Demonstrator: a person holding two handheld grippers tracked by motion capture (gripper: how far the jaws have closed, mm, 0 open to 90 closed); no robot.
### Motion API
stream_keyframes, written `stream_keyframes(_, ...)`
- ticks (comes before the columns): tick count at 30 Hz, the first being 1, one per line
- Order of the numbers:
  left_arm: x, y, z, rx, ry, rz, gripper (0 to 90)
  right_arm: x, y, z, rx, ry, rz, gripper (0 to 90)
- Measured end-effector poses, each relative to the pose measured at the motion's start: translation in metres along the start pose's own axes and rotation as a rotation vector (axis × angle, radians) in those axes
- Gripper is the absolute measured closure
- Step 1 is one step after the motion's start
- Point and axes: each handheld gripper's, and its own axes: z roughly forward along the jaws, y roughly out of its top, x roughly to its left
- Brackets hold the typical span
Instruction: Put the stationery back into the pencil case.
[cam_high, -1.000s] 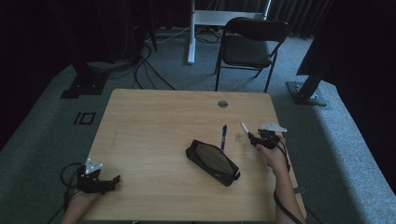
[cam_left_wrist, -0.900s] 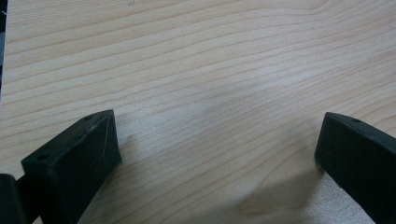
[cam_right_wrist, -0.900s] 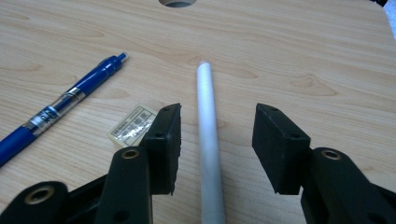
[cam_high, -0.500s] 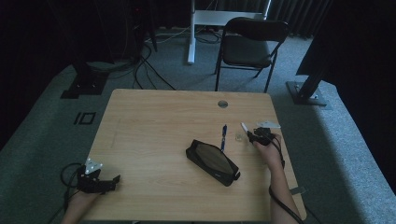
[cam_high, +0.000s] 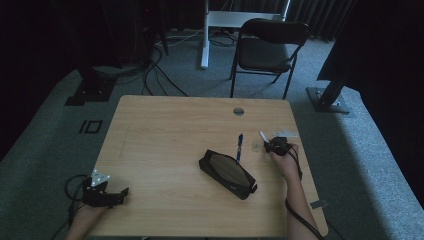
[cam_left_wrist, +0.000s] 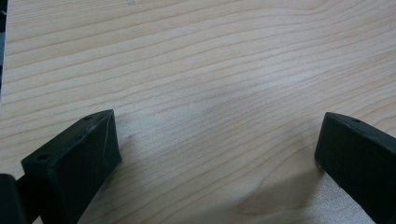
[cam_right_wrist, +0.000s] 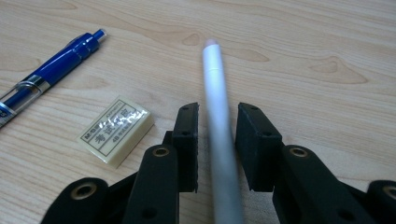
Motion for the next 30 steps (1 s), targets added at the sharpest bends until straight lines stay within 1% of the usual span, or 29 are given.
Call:
stream_keyframes(1,0.0,0.0,0.0,0.0,0.0,0.0,0.0,0.0,0.0,0.0,0.0,0.0,0.0,70.0)
stream_keyframes(2,0.0,0.0,0.0,0.0,0.0,0.0,0.0,0.0,0.0,0.0,0.0,0.001,0.004,71.2)
stream_keyframes(3,0.0,0.0,0.0,0.0,0.0,0.0,0.0,0.001,-0.001,0.0,-0.005,-0.002,0.013,74.7)
stream_keyframes(4,0.0,0.0,0.0,0.0,0.0,0.0,0.0,0.001,-0.001,0.0,-0.005,-0.002,0.013,74.7)
stream_keyframes(5,0.0,0.0,0.0,0.0,0.0,0.0,0.0,0.001,-0.001,0.0,-0.005,0.002,0.027,77.1)
stream_keyframes(6,0.0,0.0,0.0,0.0,0.0,0.0,0.0,0.002,-0.001,0.0,-0.005,-0.008,0.041,78.0)
stream_keyframes(8,0.0,0.0,0.0,0.0,0.0,0.0,0.0,0.003,-0.001,0.0,-0.004,-0.015,0.047,78.0)
stream_keyframes(9,0.0,0.0,0.0,0.0,0.0,0.0,0.0,0.004,-0.001,0.0,-0.005,-0.02,0.063,78.2)
stream_keyframes(10,0.0,0.0,0.0,0.0,0.0,0.0,0.0,0.004,-0.001,0.0,-0.005,-0.02,0.063,78.2)
stream_keyframes(13,0.0,0.0,0.0,0.0,0.0,0.0,0.0,0.004,0.0,-0.002,0.009,-0.018,0.094,78.4)
stream_keyframes(16,0.0,0.0,0.0,0.0,0.0,0.0,0.0,0.003,0.0,-0.003,0.012,-0.018,0.105,78.4)
stream_keyframes(18,0.0,0.0,0.0,0.0,0.0,0.0,0.0,0.003,0.0,-0.005,0.013,-0.014,0.106,78.4)
stream_keyframes(20,0.0,0.0,0.0,0.0,0.0,0.0,0.0,0.001,0.002,-0.008,0.003,-0.012,0.113,78.4)
stream_keyframes(21,0.0,0.0,0.0,0.0,0.0,0.0,0.0,-0.001,0.004,-0.014,0.003,-0.011,0.116,78.3)
stream_keyframes(23,0.0,0.0,0.0,0.0,0.0,0.0,0.0,-0.002,0.006,-0.017,0.014,-0.011,0.115,78.4)
stream_keyframes(25,0.0,0.0,0.0,0.0,0.0,0.0,0.0,-0.002,0.007,-0.019,0.013,-0.012,0.118,78.4)
stream_keyframes(26,0.0,0.0,0.0,0.0,0.0,0.0,0.0,-0.002,0.008,-0.024,-0.002,-0.007,0.113,78.4)
stream_keyframes(29,0.0,0.0,0.0,0.0,0.0,0.0,0.0,-0.002,0.009,-0.028,-0.013,-0.001,0.113,78.4)
stream_keyframes(30,0.0,0.0,0.0,0.0,0.0,0.0,0.0,-0.001,0.011,-0.031,-0.016,0.005,0.099,78.4)
